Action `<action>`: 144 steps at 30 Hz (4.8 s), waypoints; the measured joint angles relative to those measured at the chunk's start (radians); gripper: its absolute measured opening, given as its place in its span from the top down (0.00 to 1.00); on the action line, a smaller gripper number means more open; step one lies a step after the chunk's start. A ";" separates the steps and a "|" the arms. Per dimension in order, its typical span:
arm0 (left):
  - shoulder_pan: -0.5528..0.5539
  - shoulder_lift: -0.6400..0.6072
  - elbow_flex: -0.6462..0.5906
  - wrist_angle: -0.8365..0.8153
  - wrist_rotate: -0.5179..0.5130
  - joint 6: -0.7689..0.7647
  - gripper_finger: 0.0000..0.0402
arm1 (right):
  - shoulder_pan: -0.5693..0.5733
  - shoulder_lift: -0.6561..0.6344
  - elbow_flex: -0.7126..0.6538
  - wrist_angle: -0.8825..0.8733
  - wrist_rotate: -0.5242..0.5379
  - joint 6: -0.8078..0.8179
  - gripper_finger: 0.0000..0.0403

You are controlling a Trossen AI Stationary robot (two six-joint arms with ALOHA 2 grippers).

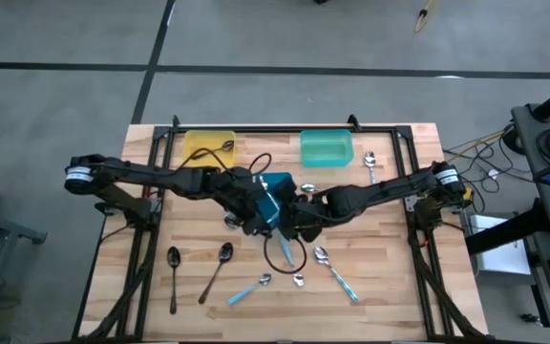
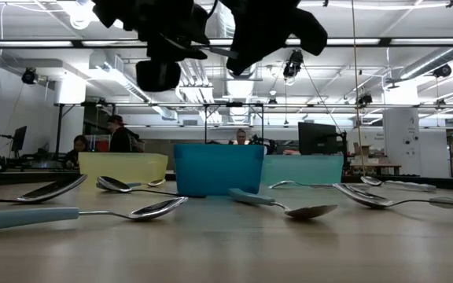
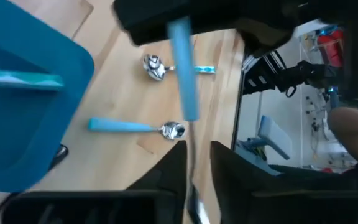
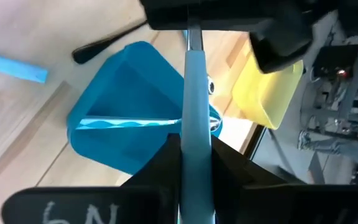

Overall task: Sort silverware by color (type)
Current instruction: Put the light blue spoon into the light blue bin, then put the black spoon into the yellow bin

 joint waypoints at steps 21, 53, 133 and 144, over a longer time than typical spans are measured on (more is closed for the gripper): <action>0.079 -0.303 -0.003 -0.032 -0.335 0.579 0.62 | -0.375 -0.023 0.126 -0.395 -0.298 0.230 0.89; 0.079 -0.359 -0.006 0.027 -0.426 0.811 0.62 | -0.968 0.146 0.096 -0.389 -0.640 0.094 0.89; 0.076 -0.308 -0.006 -0.129 -0.427 0.512 0.62 | -0.981 -0.203 -0.366 0.116 -0.645 0.231 0.87; -0.045 -0.200 -0.006 -0.306 -0.427 0.249 0.62 | -0.795 -0.456 -0.414 0.113 -0.645 0.364 0.87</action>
